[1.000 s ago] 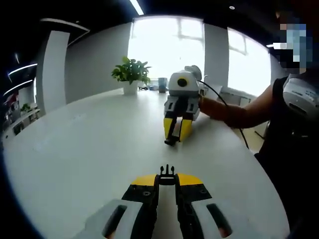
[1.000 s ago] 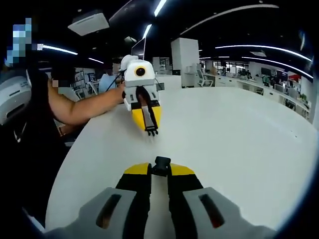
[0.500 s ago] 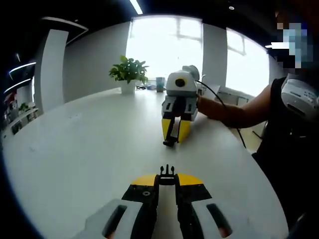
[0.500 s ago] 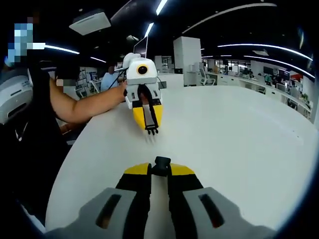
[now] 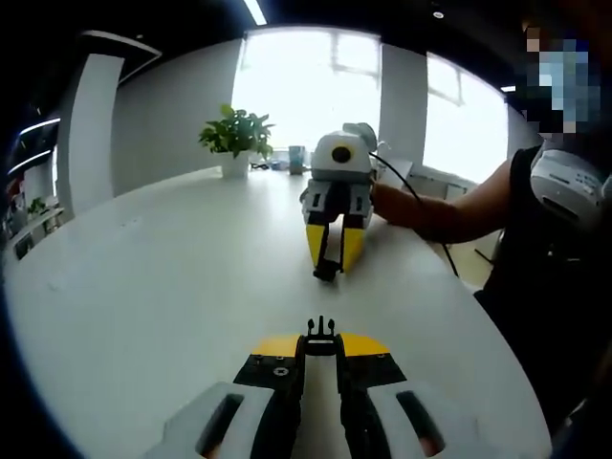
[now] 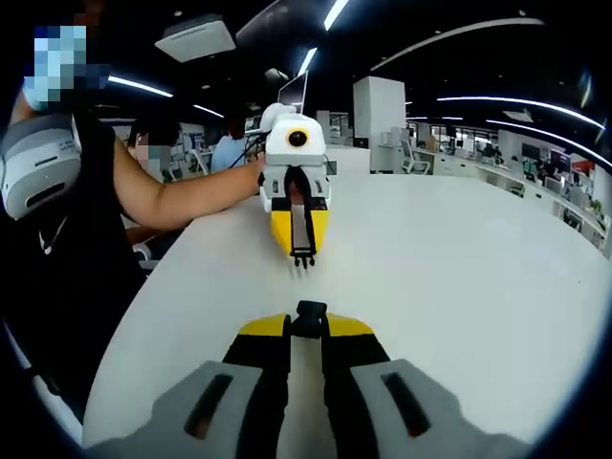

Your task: Snap the two parts of the plastic buckle together until the buckle closes and remains connected.

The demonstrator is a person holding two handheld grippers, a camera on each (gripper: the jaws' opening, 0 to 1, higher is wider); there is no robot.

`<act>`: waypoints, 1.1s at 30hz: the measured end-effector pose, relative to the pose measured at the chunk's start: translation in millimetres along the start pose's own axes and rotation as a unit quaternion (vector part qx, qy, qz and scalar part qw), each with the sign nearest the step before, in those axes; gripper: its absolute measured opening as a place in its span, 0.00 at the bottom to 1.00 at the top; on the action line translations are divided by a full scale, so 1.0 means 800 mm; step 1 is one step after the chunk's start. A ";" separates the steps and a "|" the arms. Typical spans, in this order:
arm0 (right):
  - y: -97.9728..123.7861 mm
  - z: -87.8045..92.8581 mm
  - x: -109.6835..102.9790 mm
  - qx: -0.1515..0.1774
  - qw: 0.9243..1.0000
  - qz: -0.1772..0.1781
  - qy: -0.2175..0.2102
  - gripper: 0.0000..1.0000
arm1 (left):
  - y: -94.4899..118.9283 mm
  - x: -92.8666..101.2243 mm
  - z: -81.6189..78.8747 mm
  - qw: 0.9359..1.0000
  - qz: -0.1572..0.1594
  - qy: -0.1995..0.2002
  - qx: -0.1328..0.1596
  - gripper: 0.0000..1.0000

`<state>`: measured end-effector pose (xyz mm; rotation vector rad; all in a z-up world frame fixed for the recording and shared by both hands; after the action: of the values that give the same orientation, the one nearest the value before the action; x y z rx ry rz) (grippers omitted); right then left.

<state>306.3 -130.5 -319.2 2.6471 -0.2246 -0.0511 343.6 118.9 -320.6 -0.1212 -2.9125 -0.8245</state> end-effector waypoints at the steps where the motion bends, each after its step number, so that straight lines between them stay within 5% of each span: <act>1: 0.000 0.000 0.000 -0.001 1.000 0.000 0.001 0.11 | 0.000 0.001 0.000 1.000 0.001 0.000 0.000 0.11; 33: 0.000 0.002 -0.003 0.002 1.000 -0.015 0.002 0.11 | -0.007 0.003 0.000 1.000 0.016 0.002 -0.007 0.11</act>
<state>303.8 -130.4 -320.5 2.6550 -0.1841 -0.0549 340.3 114.2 -323.2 -0.1661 -2.8939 -0.8382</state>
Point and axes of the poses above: the point that each gripper's makers call its tool centre point, and the gripper's own axes: y roughly backward along the fingers, x roughly to its right, z roughly out of its underside, the point moved 10 cm from there along y, roughly backward along the fingers, and after that the axes turned 4 degrees about -x, right-handed, at the moved point
